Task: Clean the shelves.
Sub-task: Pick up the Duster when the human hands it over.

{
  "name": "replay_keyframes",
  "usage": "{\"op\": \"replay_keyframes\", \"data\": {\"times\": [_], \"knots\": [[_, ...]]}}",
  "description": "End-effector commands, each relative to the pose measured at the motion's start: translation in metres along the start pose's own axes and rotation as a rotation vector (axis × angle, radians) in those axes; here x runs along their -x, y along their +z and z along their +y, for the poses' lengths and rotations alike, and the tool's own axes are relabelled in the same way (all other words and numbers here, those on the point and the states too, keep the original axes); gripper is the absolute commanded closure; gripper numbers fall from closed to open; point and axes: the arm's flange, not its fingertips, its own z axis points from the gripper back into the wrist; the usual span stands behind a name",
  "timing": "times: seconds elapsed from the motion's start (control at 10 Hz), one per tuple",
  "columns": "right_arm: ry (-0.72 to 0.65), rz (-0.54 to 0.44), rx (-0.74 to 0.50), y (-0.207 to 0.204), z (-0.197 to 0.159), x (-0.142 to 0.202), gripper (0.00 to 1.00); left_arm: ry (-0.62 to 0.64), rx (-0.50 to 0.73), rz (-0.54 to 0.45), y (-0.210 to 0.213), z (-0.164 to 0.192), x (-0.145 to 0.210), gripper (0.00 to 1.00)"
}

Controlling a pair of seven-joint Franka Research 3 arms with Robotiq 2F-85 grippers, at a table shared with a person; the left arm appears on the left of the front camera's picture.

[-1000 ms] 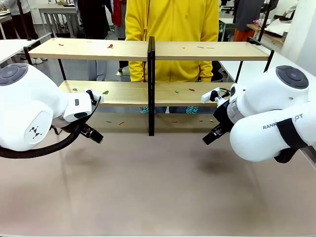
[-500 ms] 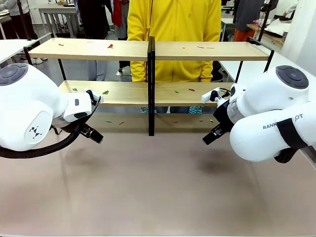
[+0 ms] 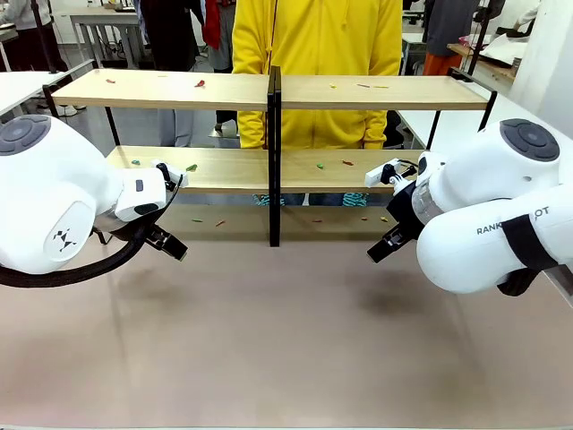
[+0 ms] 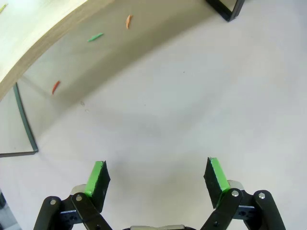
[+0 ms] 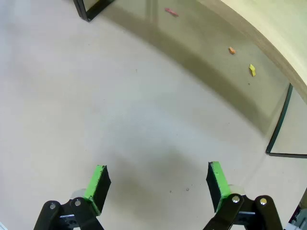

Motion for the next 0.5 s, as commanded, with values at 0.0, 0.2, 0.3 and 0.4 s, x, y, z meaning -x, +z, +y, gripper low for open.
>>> {"op": "replay_keyframes", "data": {"times": [0.0, 0.2, 0.3, 0.4], "knots": [[-0.001, 0.000, 0.000, 0.000, 0.000, 0.000, 0.00, 0.000, 0.000, 0.000, 0.000, 0.000, 0.000, 0.00], [0.016, -0.062, -0.021, 0.045, -0.007, 0.005, 0.00, -0.035, 0.005, -0.098, 0.052, 0.005, 0.012, 0.00], [0.019, -0.093, -0.033, 0.074, -0.011, 0.009, 0.00, -0.057, 0.003, -0.151, 0.087, 0.010, 0.022, 0.00], [0.021, -0.128, -0.075, 0.119, -0.015, 0.015, 0.00, -0.078, 0.003, -0.230, 0.141, 0.017, 0.042, 0.00]]}}
